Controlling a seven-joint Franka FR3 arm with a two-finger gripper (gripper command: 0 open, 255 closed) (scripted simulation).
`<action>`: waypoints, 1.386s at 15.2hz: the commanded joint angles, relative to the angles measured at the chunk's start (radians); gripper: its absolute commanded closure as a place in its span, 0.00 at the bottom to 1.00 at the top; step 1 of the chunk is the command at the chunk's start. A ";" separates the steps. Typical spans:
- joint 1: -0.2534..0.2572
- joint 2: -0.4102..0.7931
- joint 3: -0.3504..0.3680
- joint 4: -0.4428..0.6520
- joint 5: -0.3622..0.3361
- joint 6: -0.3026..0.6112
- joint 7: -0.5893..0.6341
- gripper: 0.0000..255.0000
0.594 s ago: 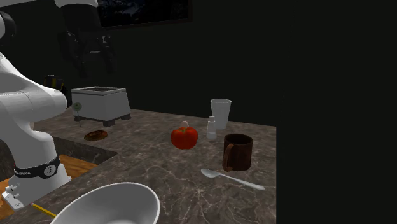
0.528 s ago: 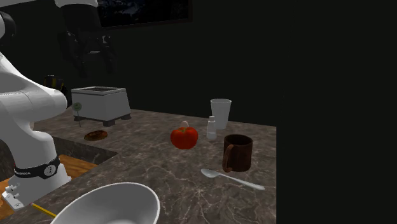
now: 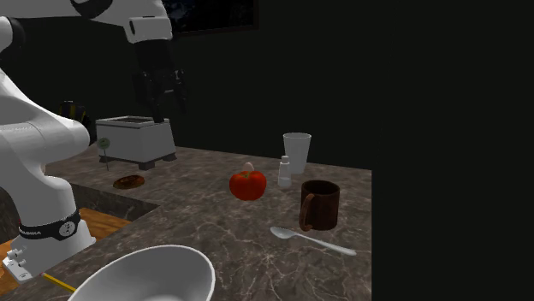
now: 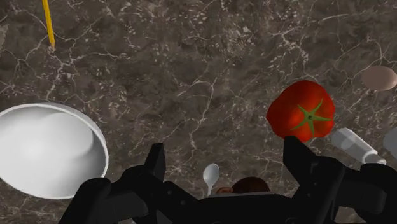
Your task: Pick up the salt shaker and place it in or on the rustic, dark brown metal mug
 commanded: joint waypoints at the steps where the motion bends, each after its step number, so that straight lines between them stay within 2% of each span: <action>1: 0.010 0.032 0.042 -0.012 0.022 0.058 0.038 0.00; 8: 0.031 0.190 0.198 0.001 0.069 0.251 0.179 0.00; 13: 0.020 0.339 0.316 0.052 0.054 0.382 0.296 0.00; 17: -0.005 0.479 0.414 0.117 -0.009 0.477 0.413 0.00; 21: -0.036 0.641 0.509 0.202 -0.142 0.552 0.569 0.00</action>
